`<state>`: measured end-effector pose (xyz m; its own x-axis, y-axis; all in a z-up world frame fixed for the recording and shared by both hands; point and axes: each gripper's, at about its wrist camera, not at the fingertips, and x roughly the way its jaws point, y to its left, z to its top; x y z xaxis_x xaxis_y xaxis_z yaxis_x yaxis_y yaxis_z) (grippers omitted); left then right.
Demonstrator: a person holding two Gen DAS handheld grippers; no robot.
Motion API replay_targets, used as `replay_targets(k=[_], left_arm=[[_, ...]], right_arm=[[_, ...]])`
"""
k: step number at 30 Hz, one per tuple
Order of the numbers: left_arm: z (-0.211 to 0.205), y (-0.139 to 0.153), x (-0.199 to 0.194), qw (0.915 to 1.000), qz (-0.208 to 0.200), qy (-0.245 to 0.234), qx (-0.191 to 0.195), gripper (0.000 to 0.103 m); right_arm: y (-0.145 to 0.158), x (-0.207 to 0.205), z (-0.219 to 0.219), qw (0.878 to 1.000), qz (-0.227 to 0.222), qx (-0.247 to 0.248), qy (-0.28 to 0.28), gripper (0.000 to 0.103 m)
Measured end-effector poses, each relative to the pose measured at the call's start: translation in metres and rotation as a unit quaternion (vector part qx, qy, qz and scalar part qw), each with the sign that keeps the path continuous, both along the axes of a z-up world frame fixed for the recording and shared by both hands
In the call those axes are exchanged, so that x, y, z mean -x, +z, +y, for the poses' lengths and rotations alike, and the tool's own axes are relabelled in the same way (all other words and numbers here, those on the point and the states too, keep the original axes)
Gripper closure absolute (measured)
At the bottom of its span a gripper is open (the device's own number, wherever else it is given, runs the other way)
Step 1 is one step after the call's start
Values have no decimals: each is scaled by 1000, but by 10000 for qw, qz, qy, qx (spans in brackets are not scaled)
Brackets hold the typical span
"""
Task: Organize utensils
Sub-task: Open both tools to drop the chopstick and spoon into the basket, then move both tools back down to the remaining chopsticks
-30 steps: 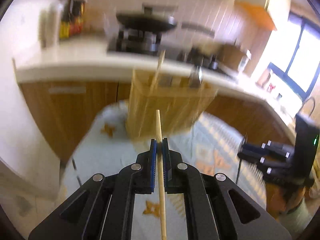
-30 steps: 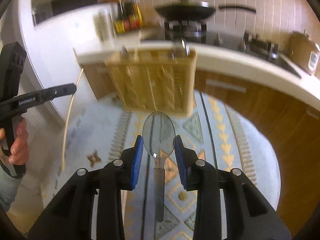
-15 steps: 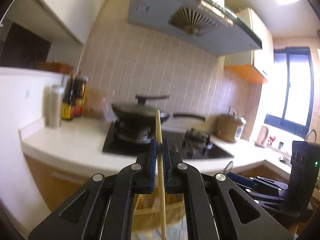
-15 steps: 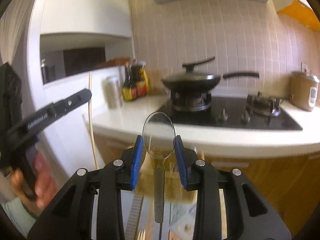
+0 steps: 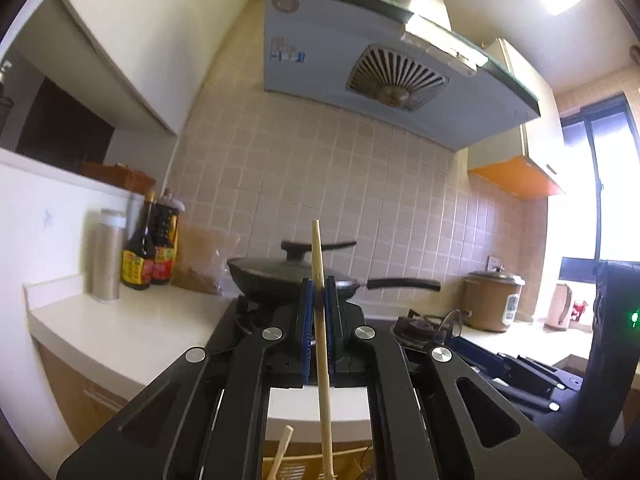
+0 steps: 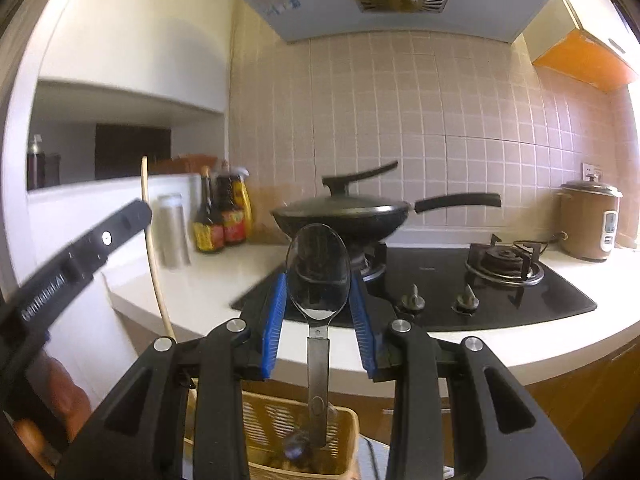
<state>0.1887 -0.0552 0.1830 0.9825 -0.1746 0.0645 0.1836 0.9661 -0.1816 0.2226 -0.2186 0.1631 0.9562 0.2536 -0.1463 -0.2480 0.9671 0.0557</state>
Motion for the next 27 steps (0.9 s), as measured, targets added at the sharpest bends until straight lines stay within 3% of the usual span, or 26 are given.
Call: replay_targets(k=[9, 15, 16, 17, 18, 19, 27], left_arm=[[-10, -32, -13, 9996, 69, 187, -198, 99], [-8, -33, -11, 9990, 293, -143, -312, 98], [-7, -32, -10, 9987, 340, -215, -324, 98], [-5, -31, -7, 9983, 386, -275, -327, 96], [-4, -30, -5, 9981, 414, -316, -325, 90], [-1, -28, -3, 9979, 453, -343, -308, 84], [28, -3, 26, 9925, 956, -756, 27, 84]], right_arm=[[-32, -7, -11, 9997, 42, -160, -161, 73], [-36, -4, -16, 9991, 332, -255, -80, 73], [-35, 0, -18, 9988, 386, -294, -62, 69], [-34, 3, -20, 9987, 406, -305, -95, 57], [-33, 7, -22, 9986, 398, -314, -126, 51], [-32, 14, -25, 9986, 382, -320, -188, 49], [-6, 67, -33, 9953, 885, -402, -49, 49]])
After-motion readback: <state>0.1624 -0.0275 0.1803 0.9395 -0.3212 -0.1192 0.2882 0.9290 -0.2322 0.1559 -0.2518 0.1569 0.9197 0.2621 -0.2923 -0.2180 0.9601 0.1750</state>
